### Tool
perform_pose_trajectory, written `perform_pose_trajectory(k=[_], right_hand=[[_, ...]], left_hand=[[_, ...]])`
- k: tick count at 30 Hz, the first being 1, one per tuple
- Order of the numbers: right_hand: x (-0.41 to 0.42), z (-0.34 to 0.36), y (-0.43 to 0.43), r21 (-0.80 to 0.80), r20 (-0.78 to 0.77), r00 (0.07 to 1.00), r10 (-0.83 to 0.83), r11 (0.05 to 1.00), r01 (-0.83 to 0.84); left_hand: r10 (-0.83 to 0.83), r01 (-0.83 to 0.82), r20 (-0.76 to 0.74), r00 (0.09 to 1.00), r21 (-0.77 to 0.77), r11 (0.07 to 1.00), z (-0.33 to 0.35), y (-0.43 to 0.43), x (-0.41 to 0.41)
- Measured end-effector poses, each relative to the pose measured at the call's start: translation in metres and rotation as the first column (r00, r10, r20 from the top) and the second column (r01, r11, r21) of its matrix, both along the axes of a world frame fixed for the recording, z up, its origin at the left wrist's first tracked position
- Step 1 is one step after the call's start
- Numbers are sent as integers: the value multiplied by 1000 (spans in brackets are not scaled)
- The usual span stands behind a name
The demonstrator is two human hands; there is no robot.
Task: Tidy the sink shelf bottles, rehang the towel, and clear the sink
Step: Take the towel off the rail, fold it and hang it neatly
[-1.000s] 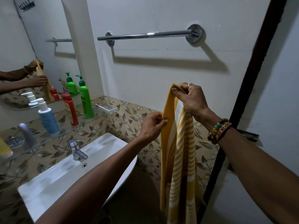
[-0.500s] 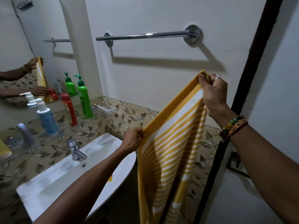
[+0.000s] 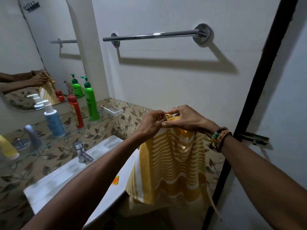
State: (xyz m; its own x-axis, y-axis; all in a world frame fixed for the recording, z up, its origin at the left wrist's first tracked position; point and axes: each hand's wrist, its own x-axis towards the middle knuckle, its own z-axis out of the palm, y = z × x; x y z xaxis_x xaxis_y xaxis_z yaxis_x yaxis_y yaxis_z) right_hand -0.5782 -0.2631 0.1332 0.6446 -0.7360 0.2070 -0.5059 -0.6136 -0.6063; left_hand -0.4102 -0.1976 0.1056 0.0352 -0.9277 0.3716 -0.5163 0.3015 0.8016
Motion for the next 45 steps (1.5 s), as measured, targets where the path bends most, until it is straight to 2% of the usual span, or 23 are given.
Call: perform_pose_trajectory(k=[4, 7, 10, 15, 19, 22, 32, 41, 45], right_hand=[[-3, 1, -6, -37, -63, 997, -33, 999, 30], [-3, 0, -5, -84, -81, 995, -61, 995, 54], [-5, -1, -6, -140, -42, 992, -116, 984, 110], [-10, -1, -5, -164, 12, 989, -150, 975, 150], [-16, 4, -3, -163, 61, 981, -186, 967, 194], [-34, 5, -10, -173, 125, 954, -272, 941, 291], [-59, -13, -30, -118, 215, 822, -527, 822, 557], [-64, -18, -35, -134, 260, 740, -621, 735, 664], [-66, -19, -36, -122, 254, 694, -674, 689, 714]], left_hand=[[23, -24, -5, 1000, -60, 998, -2, 1, 9], [80, -53, 180, 980, -147, 988, -4, -2, 12], [137, -61, 399, 907, -197, 978, -3, -5, 17], [205, -125, 548, 811, -181, 976, -16, -6, 24], [255, -212, 553, 793, -142, 967, -29, -7, 30], [254, -260, 565, 785, -72, 963, -38, -11, 37], [337, -450, 597, 728, 45, 892, -48, -8, 64], [432, -540, 598, 675, 3, 841, -45, -6, 89], [422, -507, 629, 653, -51, 860, -48, -3, 106]])
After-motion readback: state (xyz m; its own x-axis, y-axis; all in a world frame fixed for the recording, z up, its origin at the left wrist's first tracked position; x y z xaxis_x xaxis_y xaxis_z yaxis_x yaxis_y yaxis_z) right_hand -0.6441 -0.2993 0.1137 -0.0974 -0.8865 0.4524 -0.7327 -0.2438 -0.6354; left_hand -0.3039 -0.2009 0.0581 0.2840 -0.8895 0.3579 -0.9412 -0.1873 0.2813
